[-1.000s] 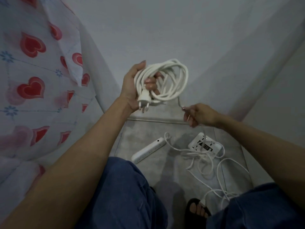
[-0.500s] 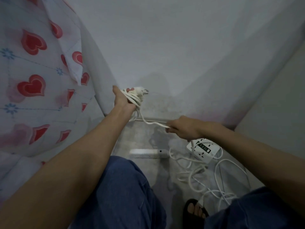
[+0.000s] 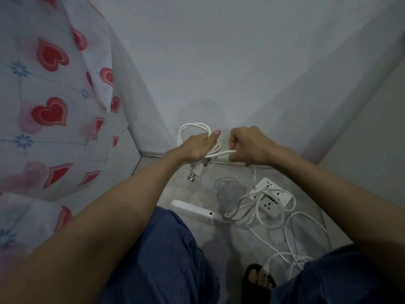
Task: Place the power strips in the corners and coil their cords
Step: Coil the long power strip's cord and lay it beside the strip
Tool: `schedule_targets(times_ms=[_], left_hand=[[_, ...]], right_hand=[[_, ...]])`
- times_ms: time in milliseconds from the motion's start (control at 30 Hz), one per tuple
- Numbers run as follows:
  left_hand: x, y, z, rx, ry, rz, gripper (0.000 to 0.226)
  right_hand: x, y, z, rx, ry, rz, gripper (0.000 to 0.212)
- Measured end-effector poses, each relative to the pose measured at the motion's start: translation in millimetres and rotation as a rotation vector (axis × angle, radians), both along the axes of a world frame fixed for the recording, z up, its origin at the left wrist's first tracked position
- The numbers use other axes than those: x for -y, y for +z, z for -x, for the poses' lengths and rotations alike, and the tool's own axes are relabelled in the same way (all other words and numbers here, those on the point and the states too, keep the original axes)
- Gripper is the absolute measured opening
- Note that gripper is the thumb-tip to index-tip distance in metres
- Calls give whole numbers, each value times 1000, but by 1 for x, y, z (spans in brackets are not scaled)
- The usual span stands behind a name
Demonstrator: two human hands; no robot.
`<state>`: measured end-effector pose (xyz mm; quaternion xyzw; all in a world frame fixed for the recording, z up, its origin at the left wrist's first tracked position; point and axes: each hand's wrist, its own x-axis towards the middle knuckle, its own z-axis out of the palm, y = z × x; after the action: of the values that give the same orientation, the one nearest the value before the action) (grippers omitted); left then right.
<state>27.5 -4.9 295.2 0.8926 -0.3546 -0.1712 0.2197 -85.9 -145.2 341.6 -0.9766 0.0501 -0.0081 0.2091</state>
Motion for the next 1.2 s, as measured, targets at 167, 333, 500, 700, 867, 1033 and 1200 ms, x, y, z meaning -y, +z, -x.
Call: schedule_targets(times_ms=[167,333,500,700,867,1033,1200], left_hand=[[-7,20,6,-156,-82,-52,76],[-15,34,15,-676,-140,170,35],[-13,46,7,-1048,-27,505,32],[-11,42,-9,-995,144,802,28],[-12,43,-21,-1090,259,1032,24],[-3,51,-21,-1123,327,1093,25],[-10,58,-25,-1074,464,1200,27]], right_hand=[[40,-16,-3,-54,-175,39,14],[55,-34,4,-24,-282,27,10],[34,-39,-7,151,-277,-81,36],[46,-46,-1,249,-420,-449,27],[47,-47,3,178,-618,-702,14],[48,-64,4,73,-717,-675,18],[67,-67,8,-22,-868,-918,7]])
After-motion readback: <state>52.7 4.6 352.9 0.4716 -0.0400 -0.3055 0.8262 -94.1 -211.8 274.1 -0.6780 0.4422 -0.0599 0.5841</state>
